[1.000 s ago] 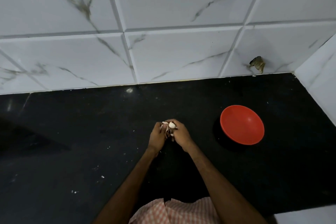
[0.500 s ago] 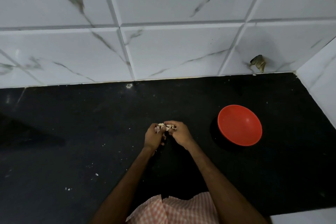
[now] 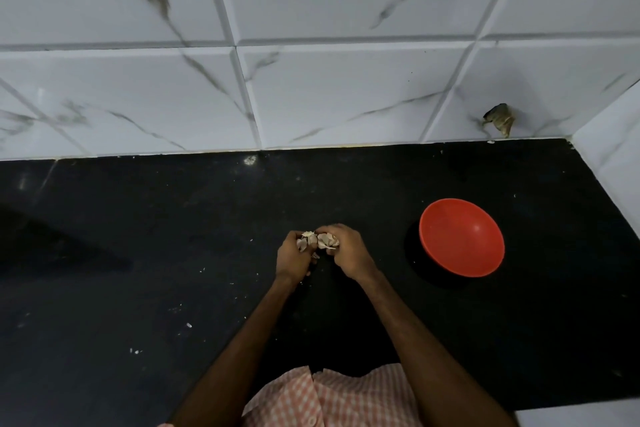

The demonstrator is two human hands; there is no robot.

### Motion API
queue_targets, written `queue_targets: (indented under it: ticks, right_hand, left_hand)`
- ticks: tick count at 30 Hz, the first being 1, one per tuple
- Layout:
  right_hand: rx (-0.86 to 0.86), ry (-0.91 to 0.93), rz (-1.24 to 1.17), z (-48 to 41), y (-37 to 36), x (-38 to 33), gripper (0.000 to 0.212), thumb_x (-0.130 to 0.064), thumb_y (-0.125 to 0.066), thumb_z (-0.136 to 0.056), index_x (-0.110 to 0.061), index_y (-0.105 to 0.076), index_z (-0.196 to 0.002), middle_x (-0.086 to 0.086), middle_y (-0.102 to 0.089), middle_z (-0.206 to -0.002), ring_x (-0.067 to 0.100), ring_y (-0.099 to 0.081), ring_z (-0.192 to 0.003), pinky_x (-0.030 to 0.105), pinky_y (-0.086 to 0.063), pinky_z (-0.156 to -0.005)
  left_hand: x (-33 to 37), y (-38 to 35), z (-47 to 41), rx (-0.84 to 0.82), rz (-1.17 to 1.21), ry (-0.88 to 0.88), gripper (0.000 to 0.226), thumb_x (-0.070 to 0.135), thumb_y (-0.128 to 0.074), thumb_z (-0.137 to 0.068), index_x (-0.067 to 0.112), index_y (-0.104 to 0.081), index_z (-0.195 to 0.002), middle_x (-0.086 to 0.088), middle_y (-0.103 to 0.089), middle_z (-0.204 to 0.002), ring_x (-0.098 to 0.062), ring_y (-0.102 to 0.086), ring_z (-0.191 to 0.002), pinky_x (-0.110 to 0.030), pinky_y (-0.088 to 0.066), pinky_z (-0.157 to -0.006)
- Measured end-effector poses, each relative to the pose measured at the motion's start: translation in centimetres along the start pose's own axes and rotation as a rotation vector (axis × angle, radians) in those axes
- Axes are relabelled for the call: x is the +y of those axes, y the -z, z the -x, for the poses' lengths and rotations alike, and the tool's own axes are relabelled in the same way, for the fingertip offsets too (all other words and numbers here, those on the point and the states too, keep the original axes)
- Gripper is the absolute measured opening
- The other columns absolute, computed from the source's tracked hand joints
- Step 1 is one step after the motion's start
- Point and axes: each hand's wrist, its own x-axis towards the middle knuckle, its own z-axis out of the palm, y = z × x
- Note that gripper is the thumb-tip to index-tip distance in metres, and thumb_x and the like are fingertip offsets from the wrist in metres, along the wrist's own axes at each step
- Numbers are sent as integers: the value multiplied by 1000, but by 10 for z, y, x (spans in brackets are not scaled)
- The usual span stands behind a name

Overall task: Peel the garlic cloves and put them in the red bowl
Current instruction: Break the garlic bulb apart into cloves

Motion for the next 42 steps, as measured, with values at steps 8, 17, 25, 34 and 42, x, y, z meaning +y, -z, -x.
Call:
queue_targets:
  ticks: [8, 17, 25, 34, 42]
  right_hand:
    - [44, 4, -231, 17, -3, 3, 63, 17, -49, -91, -15, -53, -145, 0, -56, -146, 7, -49, -136, 22, -37, -115]
    - [164, -3, -237, 4, -10, -21, 18, -26, -61, -101, -18, -69, -115, -5, -64, -111, 5, -60, -101, 19, -48, -86]
    - [215, -111, -498, -2, -16, -33, 8, -13, -75, -90, -8, -72, -96, 2, -73, -93, 10, -68, -87, 17, -52, -76]
    - [194, -193, -445, -1, -11, -32, 10, -5, -66, -95, -9, -74, -99, 0, -72, -92, 11, -68, -88, 26, -57, -81]
    - [166, -154, -276, -7, 0, -34, 25, 4, -52, -97, -6, -74, -106, 2, -71, -100, 12, -66, -96, 27, -55, -87]
  left_hand:
    - [0, 2, 0, -6, 85, 26, 10, 22, -59, -102, 12, -59, -104, -10, -67, -73, -14, -62, -59, -23, -47, -44]
    - [8, 9, 3, -54, 259, 51, 15, 21, -59, -101, 11, -55, -91, -3, -63, -74, -7, -56, -54, -22, -37, -41]
    - [21, 20, 6, -163, 357, 17, 18, 13, -58, -101, 16, -50, -86, -3, -56, -71, -9, -46, -53, -20, -27, -39]
    - [19, 17, 6, -181, 274, 14, 13, 16, -56, -103, 12, -50, -92, -5, -53, -70, -9, -45, -53, -22, -29, -40]
    - [22, 3, -4, -29, 176, -29, 16, 12, -51, -103, 17, -60, -91, -7, -64, -82, -13, -55, -66, -27, -42, -55]
